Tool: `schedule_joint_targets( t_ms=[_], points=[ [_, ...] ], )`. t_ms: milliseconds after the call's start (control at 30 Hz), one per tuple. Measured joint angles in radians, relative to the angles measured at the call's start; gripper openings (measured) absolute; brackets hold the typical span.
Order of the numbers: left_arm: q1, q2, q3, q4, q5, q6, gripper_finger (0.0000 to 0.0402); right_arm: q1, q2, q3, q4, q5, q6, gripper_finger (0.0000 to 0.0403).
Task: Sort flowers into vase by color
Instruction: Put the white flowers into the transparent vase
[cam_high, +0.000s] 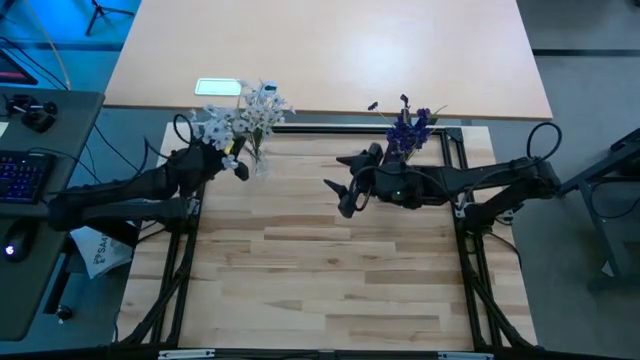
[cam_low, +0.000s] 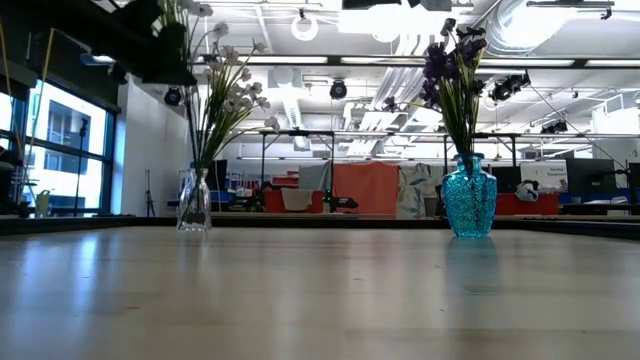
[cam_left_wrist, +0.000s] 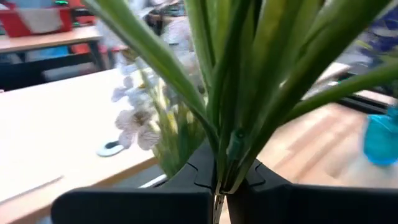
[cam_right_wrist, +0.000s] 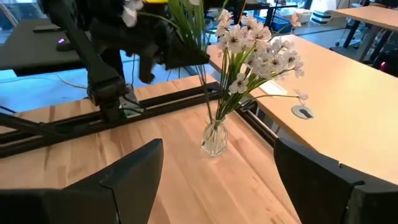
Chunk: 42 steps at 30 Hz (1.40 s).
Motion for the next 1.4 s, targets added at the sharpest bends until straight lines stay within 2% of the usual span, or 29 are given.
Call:
schedule_joint_targets(
  t_ms=[200,433,567,700,1033,1200,1300,1400],
  points=[
    [-0.003,-0.006,-0.031,0.157,-0.022,0.057,0.0000,0.003,0.000,0.000,0.000,-0.005,0.024,0.0300],
    [0.002,-0.028,0.000,0.100,-0.027,0.114,0.0000,0.003,0.000,0.000,-0.005,-0.001,0.043,0.0300],
    [0.025,-0.016,-0.002,0.006,-0.010,0.066,0.0000,0.002,0.000,-0.001,-0.005,0.000,0.047,0.0300],
    [0.050,0.020,-0.004,-0.004,0.000,0.046,0.0000,0.002,0.000,-0.001,-0.005,0.000,0.049,0.0300],
    [0.112,0.101,-0.004,-0.002,0.116,0.003,0.0002,0.002,0.000,-0.001,-0.005,0.001,0.077,0.0300],
    [0.131,0.123,-0.004,-0.072,0.130,-0.021,0.0027,0.002,0.000,-0.001,-0.005,0.001,0.074,0.0300],
    [0.138,0.123,-0.004,-0.124,0.132,-0.053,0.0059,0.002,0.000,-0.001,-0.005,0.001,0.074,0.0300],
    [0.137,0.123,0.001,-0.161,0.188,-0.052,0.0098,0.002,0.000,-0.001,-0.006,0.001,0.073,0.0300]
  ],
)
